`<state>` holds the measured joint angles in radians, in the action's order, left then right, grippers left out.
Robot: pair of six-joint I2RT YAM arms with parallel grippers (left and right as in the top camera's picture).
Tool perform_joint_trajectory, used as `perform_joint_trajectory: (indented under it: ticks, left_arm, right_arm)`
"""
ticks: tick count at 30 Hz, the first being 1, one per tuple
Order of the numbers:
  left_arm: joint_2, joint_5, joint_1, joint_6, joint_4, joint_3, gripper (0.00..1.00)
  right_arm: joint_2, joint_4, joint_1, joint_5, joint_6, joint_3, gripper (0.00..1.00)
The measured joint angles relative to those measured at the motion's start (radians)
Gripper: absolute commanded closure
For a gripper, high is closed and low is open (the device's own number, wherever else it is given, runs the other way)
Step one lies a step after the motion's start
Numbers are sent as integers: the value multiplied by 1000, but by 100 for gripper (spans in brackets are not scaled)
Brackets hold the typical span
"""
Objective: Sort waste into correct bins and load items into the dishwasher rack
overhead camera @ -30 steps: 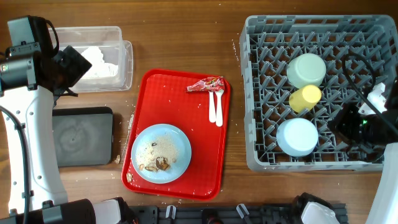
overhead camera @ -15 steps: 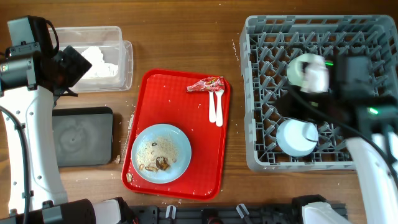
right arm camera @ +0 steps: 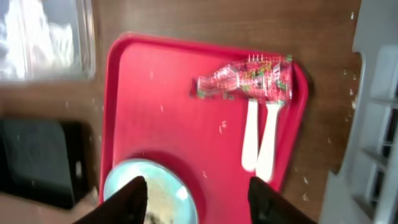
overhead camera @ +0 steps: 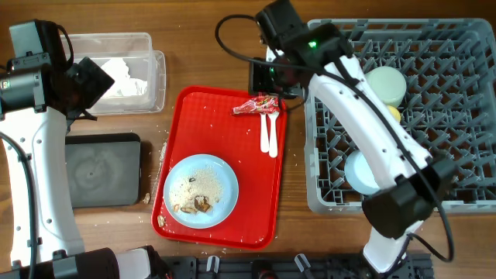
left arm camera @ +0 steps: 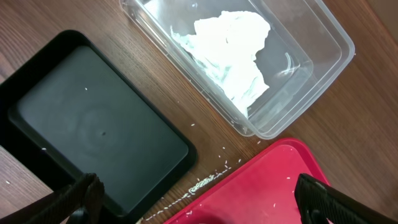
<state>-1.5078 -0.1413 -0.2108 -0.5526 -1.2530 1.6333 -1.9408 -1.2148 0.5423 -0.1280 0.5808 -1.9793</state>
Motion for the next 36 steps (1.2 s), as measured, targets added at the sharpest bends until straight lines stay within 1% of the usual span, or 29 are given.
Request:
perform_joint_trajectory:
  ticks: [3, 7, 9, 10, 11, 12, 13, 18, 19, 21, 24, 29, 32, 34, 36]
  left_arm:
    - [0, 0, 0, 0, 0, 0, 0]
    - [0, 0, 0, 0, 0, 0, 0]
    - [0, 0, 0, 0, 0, 0, 0]
    - [0, 0, 0, 0, 0, 0, 0]
    - [0, 0, 0, 0, 0, 0, 0]
    - [0, 0, 0, 0, 0, 0, 0]
    - [0, 0, 0, 0, 0, 0, 0]
    - [0, 0, 0, 0, 0, 0, 0]
    - [0, 0, 0, 0, 0, 0, 0]
    - [0, 0, 0, 0, 0, 0, 0]
    - [0, 0, 0, 0, 3, 0, 0]
    - [0, 24, 0, 0, 3, 0, 0]
    - [0, 130, 0, -3, -14, 0, 0]
    - [0, 283, 3, 3, -26, 0, 0]
    - [0, 423, 39, 59, -18, 0, 0]
  right_arm:
    - [-45, 50, 0, 6, 70, 0, 43]
    - [-47, 48, -5, 6, 74, -1, 31]
    - [-47, 29, -31, 6, 72, -2, 28]
    - [-43, 18, -51, 6, 69, -2, 24]
    - [-37, 7, -72, 5, 68, -2, 3]
    - [-22, -9, -117, 6, 63, -2, 0]
    - [8, -29, -189, 6, 58, -2, 0]
    - [130, -97, -438, 18, 39, -3, 0]
    - [154, -123, -507, 21, 23, -6, 0]
    - [169, -159, -587, 21, 16, -8, 0]
    - [171, -184, -687, 33, 5, -8, 0]
    - [171, -184, -770, 117, -3, -8, 0]
    - [171, -184, -775, 137, -3, -8, 0]
    - [171, -184, -775, 140, -3, -8, 0]
    - [171, -184, -775, 142, -3, -8, 0]
